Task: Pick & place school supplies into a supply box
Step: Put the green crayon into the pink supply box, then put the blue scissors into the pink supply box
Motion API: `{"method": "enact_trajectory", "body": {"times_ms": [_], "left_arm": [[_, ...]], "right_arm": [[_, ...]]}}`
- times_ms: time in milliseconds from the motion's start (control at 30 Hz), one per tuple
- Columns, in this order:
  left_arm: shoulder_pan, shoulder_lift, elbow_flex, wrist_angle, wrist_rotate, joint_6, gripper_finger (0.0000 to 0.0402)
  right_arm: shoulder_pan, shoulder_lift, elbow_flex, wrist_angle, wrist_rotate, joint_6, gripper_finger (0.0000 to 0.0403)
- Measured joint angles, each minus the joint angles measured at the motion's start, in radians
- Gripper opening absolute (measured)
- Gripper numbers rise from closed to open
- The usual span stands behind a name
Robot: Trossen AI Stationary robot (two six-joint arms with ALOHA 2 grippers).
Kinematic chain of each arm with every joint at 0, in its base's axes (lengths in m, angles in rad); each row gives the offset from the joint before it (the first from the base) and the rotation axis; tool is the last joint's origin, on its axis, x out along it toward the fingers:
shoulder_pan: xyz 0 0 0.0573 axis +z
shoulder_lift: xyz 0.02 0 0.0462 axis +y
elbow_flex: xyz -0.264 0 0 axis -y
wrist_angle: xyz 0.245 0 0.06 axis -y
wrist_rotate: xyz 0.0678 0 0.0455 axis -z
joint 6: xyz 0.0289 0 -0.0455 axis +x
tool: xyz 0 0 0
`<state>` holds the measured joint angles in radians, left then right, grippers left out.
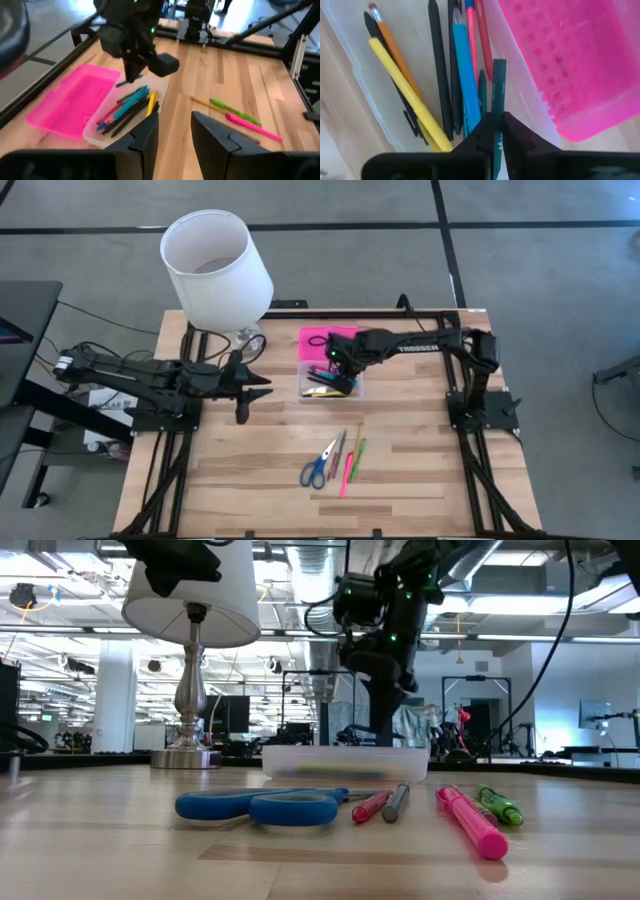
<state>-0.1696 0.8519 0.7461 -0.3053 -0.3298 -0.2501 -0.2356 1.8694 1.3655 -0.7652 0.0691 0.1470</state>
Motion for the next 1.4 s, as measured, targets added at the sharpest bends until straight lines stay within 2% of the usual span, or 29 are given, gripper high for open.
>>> {"method": "enact_trajectory", "body": {"times_ms": [133, 567, 767, 933, 1067, 1267, 1400], "left_arm": [[0.0, -0.001, 0.0, 0.03, -0.021, 0.0, 0.0107], [0.0, 0.018, 0.0, 0.005, -0.005, -0.049, 0.0107], [0.001, 0.058, 0.001, -0.054, 0.091, -0.083, 0.0107], [0.001, 0.158, 0.001, -0.046, 0.183, -0.086, 0.0107], [0.001, 0.255, 0.001, 0.042, 0.241, -0.086, 0.0107], [0.001, 0.393, 0.001, 0.203, 0.404, -0.091, 0.0107], [0.0, 0.463, 0.001, 0.267, 0.47, -0.135, 0.0107]], "right_arm": [[-0.017, 0.0, -0.017, 0.0, -0.066, -0.037, 0.0015], [-0.016, 0.0, -0.019, 0.012, -0.074, -0.021, 0.0086], [0.016, -0.026, -0.02, 0.013, -0.071, 0.028, 0.0116], [0.086, -0.095, -0.02, 0.016, -0.063, 0.028, 0.0123], [0.139, -0.165, -0.019, -0.023, 0.012, 0.035, 0.0121], [0.23, -0.272, -0.019, -0.12, 0.142, 0.103, 0.0121], [0.292, -0.339, -0.019, -0.201, 0.245, 0.158, 0.0121]]}}
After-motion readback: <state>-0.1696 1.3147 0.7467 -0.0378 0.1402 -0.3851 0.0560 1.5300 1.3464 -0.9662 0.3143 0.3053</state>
